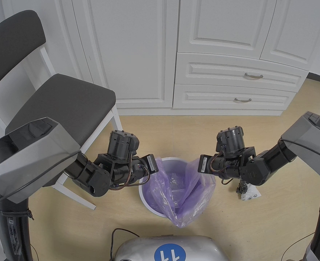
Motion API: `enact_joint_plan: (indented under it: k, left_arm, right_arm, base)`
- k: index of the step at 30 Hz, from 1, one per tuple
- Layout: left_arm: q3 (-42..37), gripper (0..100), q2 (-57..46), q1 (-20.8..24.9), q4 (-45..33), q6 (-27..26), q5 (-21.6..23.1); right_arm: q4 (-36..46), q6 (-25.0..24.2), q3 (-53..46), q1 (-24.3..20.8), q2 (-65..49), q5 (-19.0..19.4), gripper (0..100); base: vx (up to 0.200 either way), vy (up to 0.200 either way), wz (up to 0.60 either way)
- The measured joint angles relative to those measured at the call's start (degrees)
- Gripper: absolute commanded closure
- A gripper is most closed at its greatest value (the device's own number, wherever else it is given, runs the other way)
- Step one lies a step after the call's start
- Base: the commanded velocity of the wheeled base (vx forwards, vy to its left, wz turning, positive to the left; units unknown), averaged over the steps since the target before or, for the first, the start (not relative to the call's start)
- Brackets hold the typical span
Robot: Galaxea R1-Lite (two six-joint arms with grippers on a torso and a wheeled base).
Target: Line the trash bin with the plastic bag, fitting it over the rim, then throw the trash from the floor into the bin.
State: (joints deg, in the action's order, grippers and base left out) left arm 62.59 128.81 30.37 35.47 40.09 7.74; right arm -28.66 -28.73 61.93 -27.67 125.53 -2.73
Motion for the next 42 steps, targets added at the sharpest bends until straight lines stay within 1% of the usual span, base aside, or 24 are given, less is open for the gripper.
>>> enact_joint_plan:
  k: [4,11,14,18,22,25,27,32,35,38,40,42]
  left_arm:
    - [-0.35,100,1.95,-0.20,-0.26,-3.47,-0.17]
    - [-1.38,100,3.56,-0.50,-0.88,-6.24,-0.24]
    - [-2.94,100,3.25,-1.07,-0.67,-10.46,-0.24]
    - [-7.22,100,1.24,-2.40,-0.01,-19.49,-0.05]
    - [-11.70,100,-1.08,-4.08,1.63,-27.76,0.51]
    - [-14.43,100,-2.49,-5.62,3.77,-31.12,0.77]
    - [-15.43,100,-2.93,-6.52,5.12,-32.35,0.85]
    - [-16.29,100,-1.90,-8.79,7.11,-33.61,0.84]
    - [-16.07,100,-0.77,-10.52,8.69,-34.00,0.82]
    - [-15.87,100,-0.20,-11.46,9.39,-34.27,0.85]
    - [-15.84,100,0.00,-12.13,9.81,-34.35,0.84]
    - [-15.84,100,0.11,-12.26,10.03,-34.40,0.85]
  right_arm:
    - [-0.57,1.29,-1.62,-2.32,-0.48,-1.58,100]
    - [-0.93,1.45,-1.88,-4.22,0.41,-2.16,100]
    - [-1.83,1.54,-1.84,-4.51,0.83,-2.41,100]
    - [-2.68,3.45,-2.10,-3.74,0.85,-2.90,100]
    - [-3.28,8.75,-2.65,-1.21,0.66,-4.11,100]
    - [-5.39,13.28,-3.78,1.22,0.63,-4.55,100]
    - [-7.74,15.38,-4.77,2.34,0.90,-4.55,100]
    - [-13.48,18.53,-6.58,4.33,3.72,-4.82,100]
    - [-14.40,20.77,-7.91,5.52,5.12,-4.73,100]
    - [-14.82,24.44,-9.62,6.40,5.49,-4.40,100]
    - [-15.21,26.77,-11.19,7.14,5.46,-3.69,100]
    - [-16.69,29.27,-12.76,7.95,5.38,-1.78,100]
  base:
    - [0.000,0.000,0.00]
    - [0.000,0.000,0.00]
    - [0.000,0.000,0.00]
    - [0.000,0.000,0.00]
    - [0.000,0.000,0.00]
    - [0.000,0.000,0.00]
    - [0.000,0.000,0.00]
    - [0.000,0.000,0.00]
    - [0.000,0.000,0.00]
    - [0.000,0.000,0.00]
    - [0.000,0.000,0.00]
    - [0.000,0.000,0.00]
